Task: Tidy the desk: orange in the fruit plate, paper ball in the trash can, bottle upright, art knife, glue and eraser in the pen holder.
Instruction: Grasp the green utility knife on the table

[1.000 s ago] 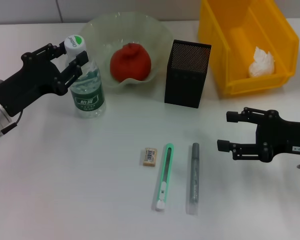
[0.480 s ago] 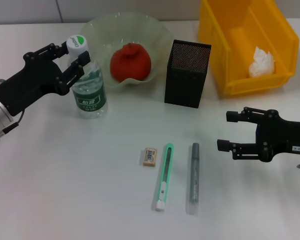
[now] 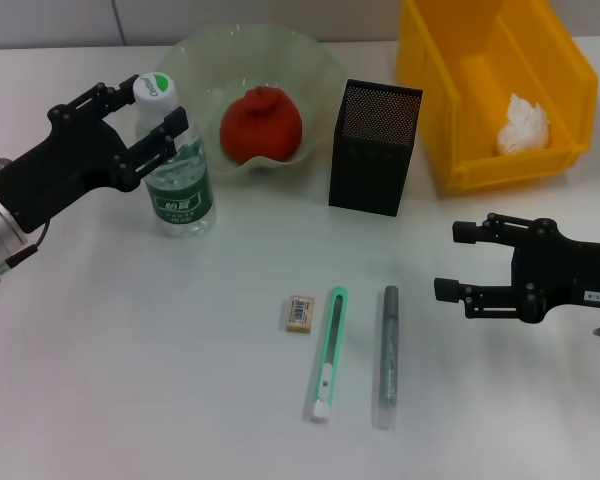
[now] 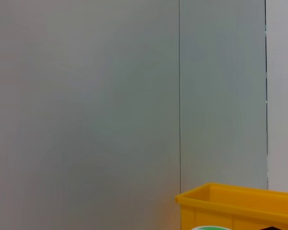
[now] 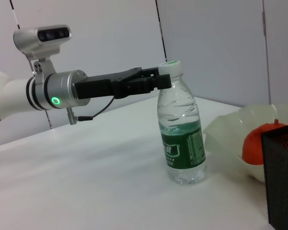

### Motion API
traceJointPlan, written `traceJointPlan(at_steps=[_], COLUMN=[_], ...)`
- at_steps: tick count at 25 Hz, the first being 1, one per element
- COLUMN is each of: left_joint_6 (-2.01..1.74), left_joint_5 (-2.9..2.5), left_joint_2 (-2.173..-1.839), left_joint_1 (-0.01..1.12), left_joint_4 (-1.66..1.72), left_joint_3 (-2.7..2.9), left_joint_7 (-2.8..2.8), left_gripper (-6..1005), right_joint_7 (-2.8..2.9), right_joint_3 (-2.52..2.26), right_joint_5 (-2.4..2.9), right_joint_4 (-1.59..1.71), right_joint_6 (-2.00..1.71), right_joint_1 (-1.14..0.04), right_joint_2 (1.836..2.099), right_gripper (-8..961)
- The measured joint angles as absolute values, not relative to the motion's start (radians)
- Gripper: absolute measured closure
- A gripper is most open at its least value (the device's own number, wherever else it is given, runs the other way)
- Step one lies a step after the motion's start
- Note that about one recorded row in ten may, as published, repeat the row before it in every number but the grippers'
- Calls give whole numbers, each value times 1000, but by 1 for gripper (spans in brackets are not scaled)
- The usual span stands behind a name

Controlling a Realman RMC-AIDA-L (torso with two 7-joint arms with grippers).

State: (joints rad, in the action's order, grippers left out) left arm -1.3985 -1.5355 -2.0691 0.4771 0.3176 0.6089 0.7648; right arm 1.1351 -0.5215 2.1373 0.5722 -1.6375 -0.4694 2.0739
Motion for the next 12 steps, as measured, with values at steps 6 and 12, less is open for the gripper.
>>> traceJointPlan(at_steps=[6, 12], left_joint_6=[-1402, -1405], left_joint_5=[-1535, -1535], left_joint_2=[-2070, -2071], left_joint_1=[477, 477], left_joint_4=[318, 319], left_joint_3=[606, 602], left_joint_7=[764, 764], left_gripper=[246, 219], right_joint_7=[1135, 1135], right_joint_3=[-521, -521], right_joint_5=[2137, 2137], right_joint_4=[572, 571], right_joint_6=[-1638, -1637], right_joint_1=[-468, -469], right_joint_2=[2074, 2074], right_gripper=[120, 120])
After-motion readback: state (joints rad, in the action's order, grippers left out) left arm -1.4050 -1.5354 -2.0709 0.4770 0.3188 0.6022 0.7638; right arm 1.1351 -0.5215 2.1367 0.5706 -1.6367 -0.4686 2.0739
